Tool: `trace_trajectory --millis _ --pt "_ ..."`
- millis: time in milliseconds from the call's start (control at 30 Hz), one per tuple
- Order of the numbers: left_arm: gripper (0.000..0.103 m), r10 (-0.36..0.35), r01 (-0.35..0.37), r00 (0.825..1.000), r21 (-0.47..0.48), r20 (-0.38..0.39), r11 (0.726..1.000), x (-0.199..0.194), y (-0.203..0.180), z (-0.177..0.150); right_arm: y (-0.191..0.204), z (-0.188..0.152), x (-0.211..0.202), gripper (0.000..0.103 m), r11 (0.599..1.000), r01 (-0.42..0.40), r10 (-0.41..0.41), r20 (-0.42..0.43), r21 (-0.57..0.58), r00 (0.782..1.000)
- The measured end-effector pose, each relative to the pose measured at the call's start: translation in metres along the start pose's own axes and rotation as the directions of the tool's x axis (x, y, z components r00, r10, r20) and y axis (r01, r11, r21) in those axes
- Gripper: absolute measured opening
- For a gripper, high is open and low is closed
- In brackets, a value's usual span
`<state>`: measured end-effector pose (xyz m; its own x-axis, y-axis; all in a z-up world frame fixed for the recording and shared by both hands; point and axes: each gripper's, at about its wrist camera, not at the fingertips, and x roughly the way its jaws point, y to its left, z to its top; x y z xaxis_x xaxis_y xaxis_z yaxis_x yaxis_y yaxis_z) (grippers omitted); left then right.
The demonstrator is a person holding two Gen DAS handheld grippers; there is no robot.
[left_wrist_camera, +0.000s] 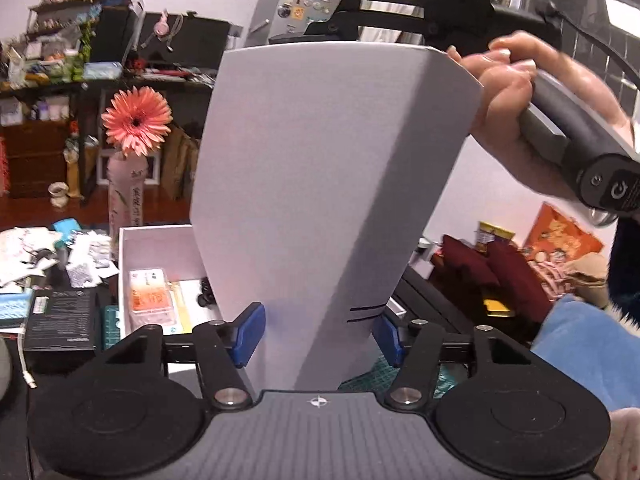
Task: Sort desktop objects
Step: 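Carry the upright white lid over the open box with the right gripper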
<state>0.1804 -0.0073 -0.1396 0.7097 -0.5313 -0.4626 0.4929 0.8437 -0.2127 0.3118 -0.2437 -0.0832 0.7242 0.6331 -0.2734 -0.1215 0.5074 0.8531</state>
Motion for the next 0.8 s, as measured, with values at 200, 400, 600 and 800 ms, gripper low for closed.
trace_trajectory --millis 200,400,600,800 --pt "0.05 0.106 -0.107 0.994 0.078 0.015 0.991 0.003 -0.019 -0.005 0.032 0.007 -0.001 0.02 0.973 0.131 -0.138 -0.021 -0.19 0.99" --pt "0.044 0.154 -0.154 0.988 0.081 0.009 0.985 0.005 -0.016 -0.005 0.071 0.009 0.007 0.024 0.907 0.244 -0.277 -0.051 -0.343 0.959" --pt "0.042 0.193 -0.193 0.981 0.097 0.01 0.976 0.008 -0.017 -0.006 0.109 0.003 0.022 0.024 0.835 0.314 -0.381 -0.063 -0.452 0.923" --pt "0.04 0.233 -0.233 0.972 0.125 0.016 0.964 0.009 -0.019 -0.008 0.133 -0.008 0.036 0.036 0.775 0.372 -0.472 -0.076 -0.511 0.878"
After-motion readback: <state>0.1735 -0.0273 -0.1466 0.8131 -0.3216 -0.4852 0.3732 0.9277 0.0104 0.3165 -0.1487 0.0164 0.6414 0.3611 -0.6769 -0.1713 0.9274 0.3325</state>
